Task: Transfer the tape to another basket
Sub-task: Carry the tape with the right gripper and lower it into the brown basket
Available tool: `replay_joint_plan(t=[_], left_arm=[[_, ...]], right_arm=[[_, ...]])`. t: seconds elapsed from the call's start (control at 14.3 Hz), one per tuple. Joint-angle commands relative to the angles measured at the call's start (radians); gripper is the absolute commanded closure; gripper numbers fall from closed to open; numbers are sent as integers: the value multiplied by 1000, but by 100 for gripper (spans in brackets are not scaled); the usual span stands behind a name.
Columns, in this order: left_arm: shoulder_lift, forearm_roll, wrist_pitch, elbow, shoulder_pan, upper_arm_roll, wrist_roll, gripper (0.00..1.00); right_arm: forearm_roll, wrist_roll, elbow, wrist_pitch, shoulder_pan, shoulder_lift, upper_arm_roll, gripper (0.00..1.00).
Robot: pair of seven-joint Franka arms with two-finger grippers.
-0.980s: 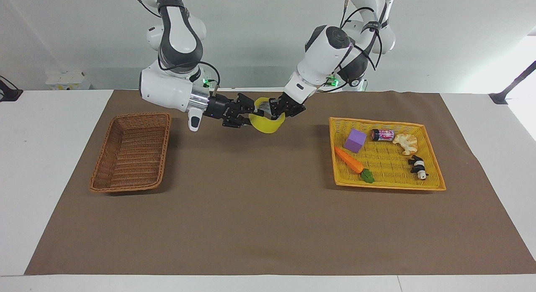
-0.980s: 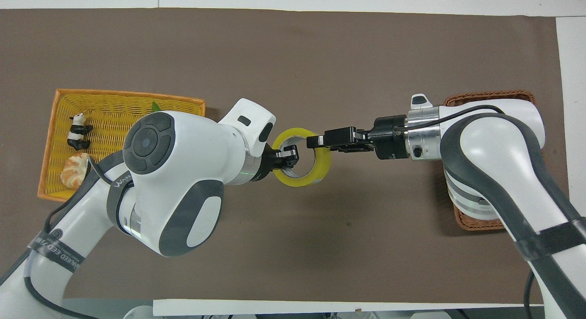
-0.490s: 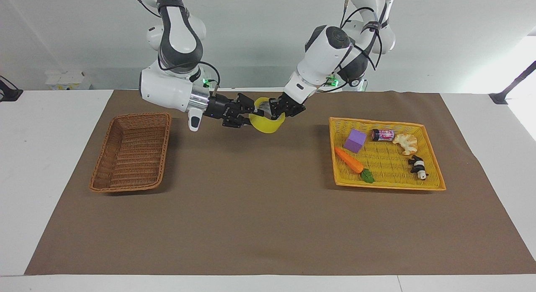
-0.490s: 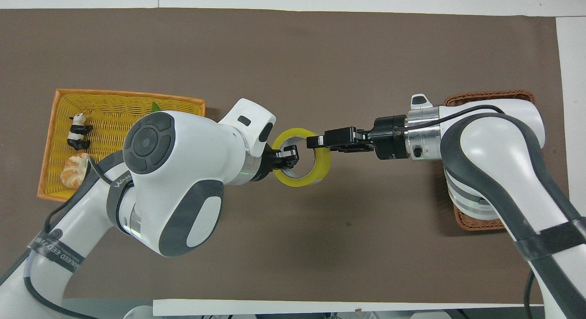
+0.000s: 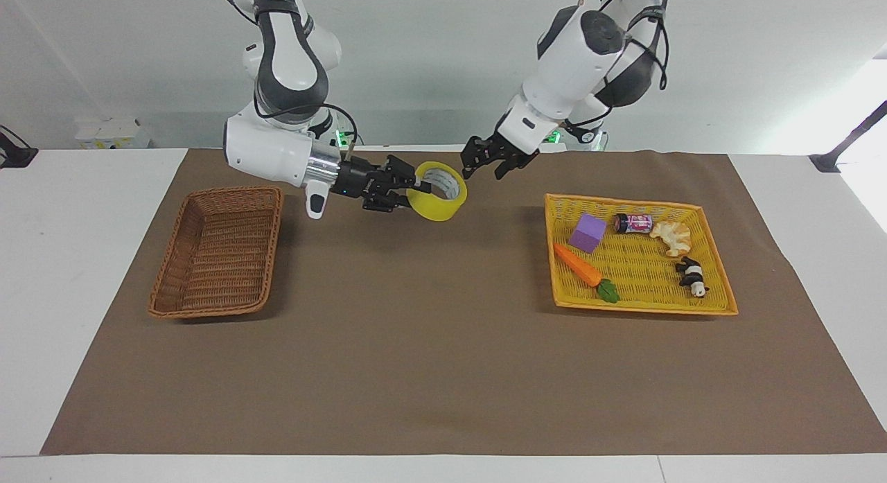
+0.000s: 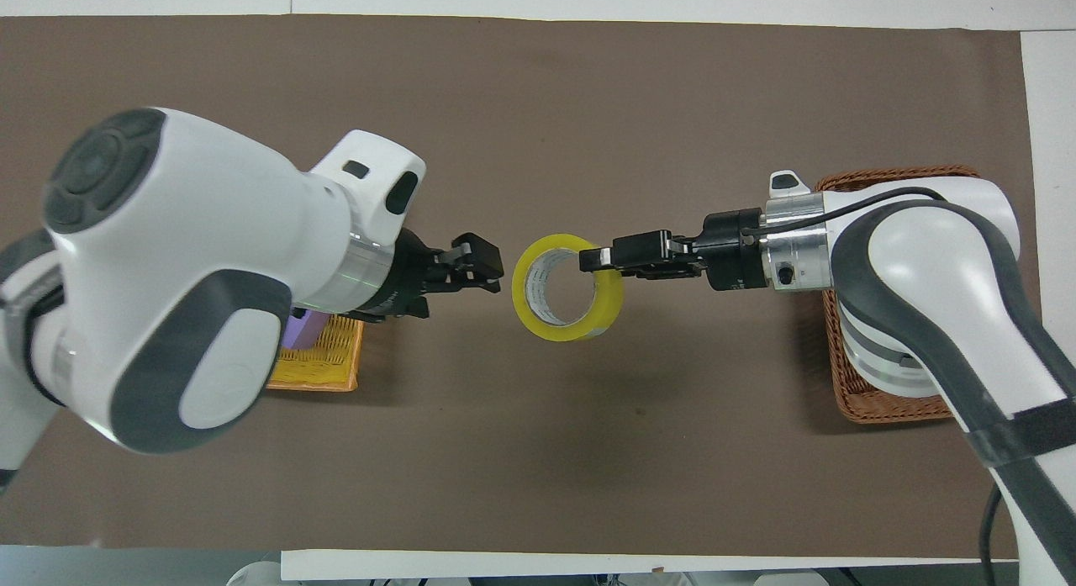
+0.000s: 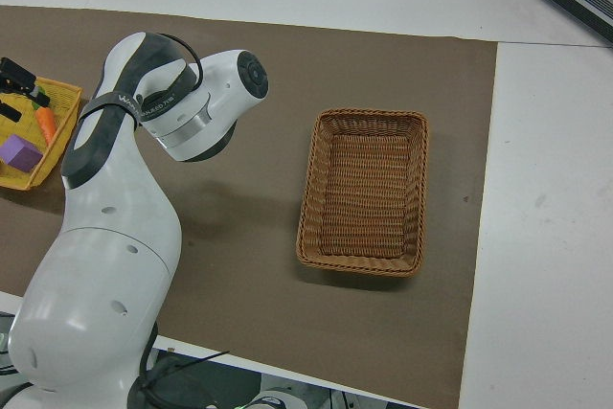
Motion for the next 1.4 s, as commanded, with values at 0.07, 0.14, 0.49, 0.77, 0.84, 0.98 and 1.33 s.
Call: replay_joint_plan(t=[0.07, 0.14, 0.49, 0.77, 0.84, 0.98, 1.33], left_arm=[[-48, 280, -126, -9, 93, -3, 13, 1], [-48, 310, -130, -9, 153, -3, 63, 1], [-46, 316, -125, -11, 449, -3, 454, 1], [-45, 316, -111, -12, 523, -3, 601, 0], [-45, 316, -113, -12, 532, -3, 598, 0], [-43, 316, -113, -12, 534, -3, 598, 0], [-48, 318, -119, -14, 540, -2, 608, 0]], right_arm=[[-88, -15, 9, -166, -164, -19, 2, 100], [-134, -24, 12, -212, -210, -21, -1, 100], [-362, -167, 18, -403, -469, -30, -4, 100], [-465, -227, 22, -481, -659, -30, -4, 100], [-467, -227, 22, -510, -690, -30, -4, 100], [-493, -253, 58, -546, -748, -7, -4, 100], [-599, -422, 184, -553, -820, 140, -4, 100]])
